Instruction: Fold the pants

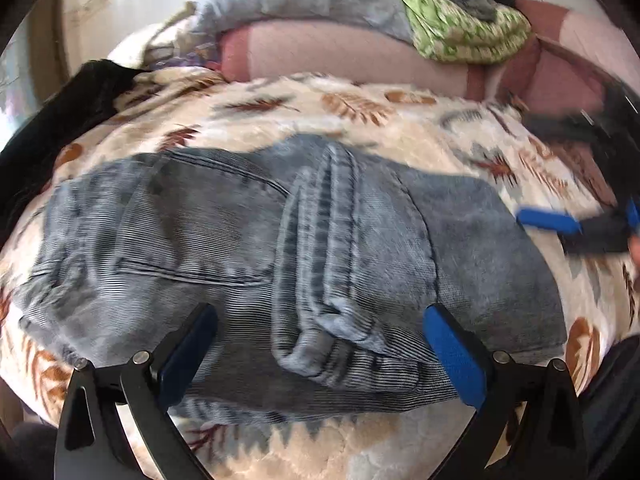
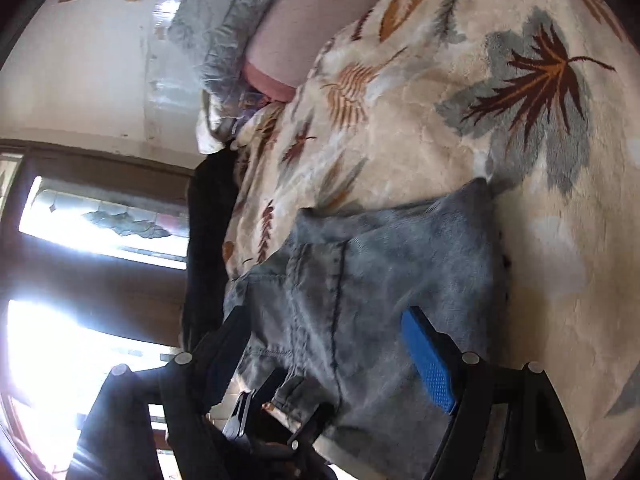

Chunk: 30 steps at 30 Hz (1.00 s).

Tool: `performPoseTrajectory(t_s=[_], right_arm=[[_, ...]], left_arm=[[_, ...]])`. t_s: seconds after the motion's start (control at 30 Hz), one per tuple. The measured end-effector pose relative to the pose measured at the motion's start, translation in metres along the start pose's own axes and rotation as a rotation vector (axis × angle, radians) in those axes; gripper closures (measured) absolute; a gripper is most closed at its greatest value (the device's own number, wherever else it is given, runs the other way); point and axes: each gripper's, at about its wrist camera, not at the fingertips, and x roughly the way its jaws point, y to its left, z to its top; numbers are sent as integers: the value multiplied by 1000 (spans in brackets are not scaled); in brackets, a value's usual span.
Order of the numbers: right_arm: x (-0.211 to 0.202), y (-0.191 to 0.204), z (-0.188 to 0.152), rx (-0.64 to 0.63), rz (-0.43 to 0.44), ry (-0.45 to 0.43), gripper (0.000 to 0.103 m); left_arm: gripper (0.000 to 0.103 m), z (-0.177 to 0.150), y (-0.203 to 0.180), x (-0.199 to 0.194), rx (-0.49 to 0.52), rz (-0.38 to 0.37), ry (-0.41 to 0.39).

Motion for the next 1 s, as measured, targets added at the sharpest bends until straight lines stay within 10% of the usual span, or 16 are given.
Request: performPoseTrajectory(t_s=[0.17, 0.27, 0.47, 0.67, 1.0], right_arm=[[6, 1, -46, -35, 122, 56, 22], [25, -14, -58, -45, -5, 121, 22], [5, 2, -61, -99, 103, 54, 21], [-6, -8, -62, -52, 110, 18, 21], [-13, -10, -61, -47, 132, 0, 21]], left_arm=[[1, -6, 22, -42, -69, 31, -109], [1, -13, 53, -55, -191, 49, -92], [1, -20, 134, -66, -498, 70, -52], [1, -25, 204, -49, -804, -86, 30], [1, -35, 239, -22, -969, -192, 73]])
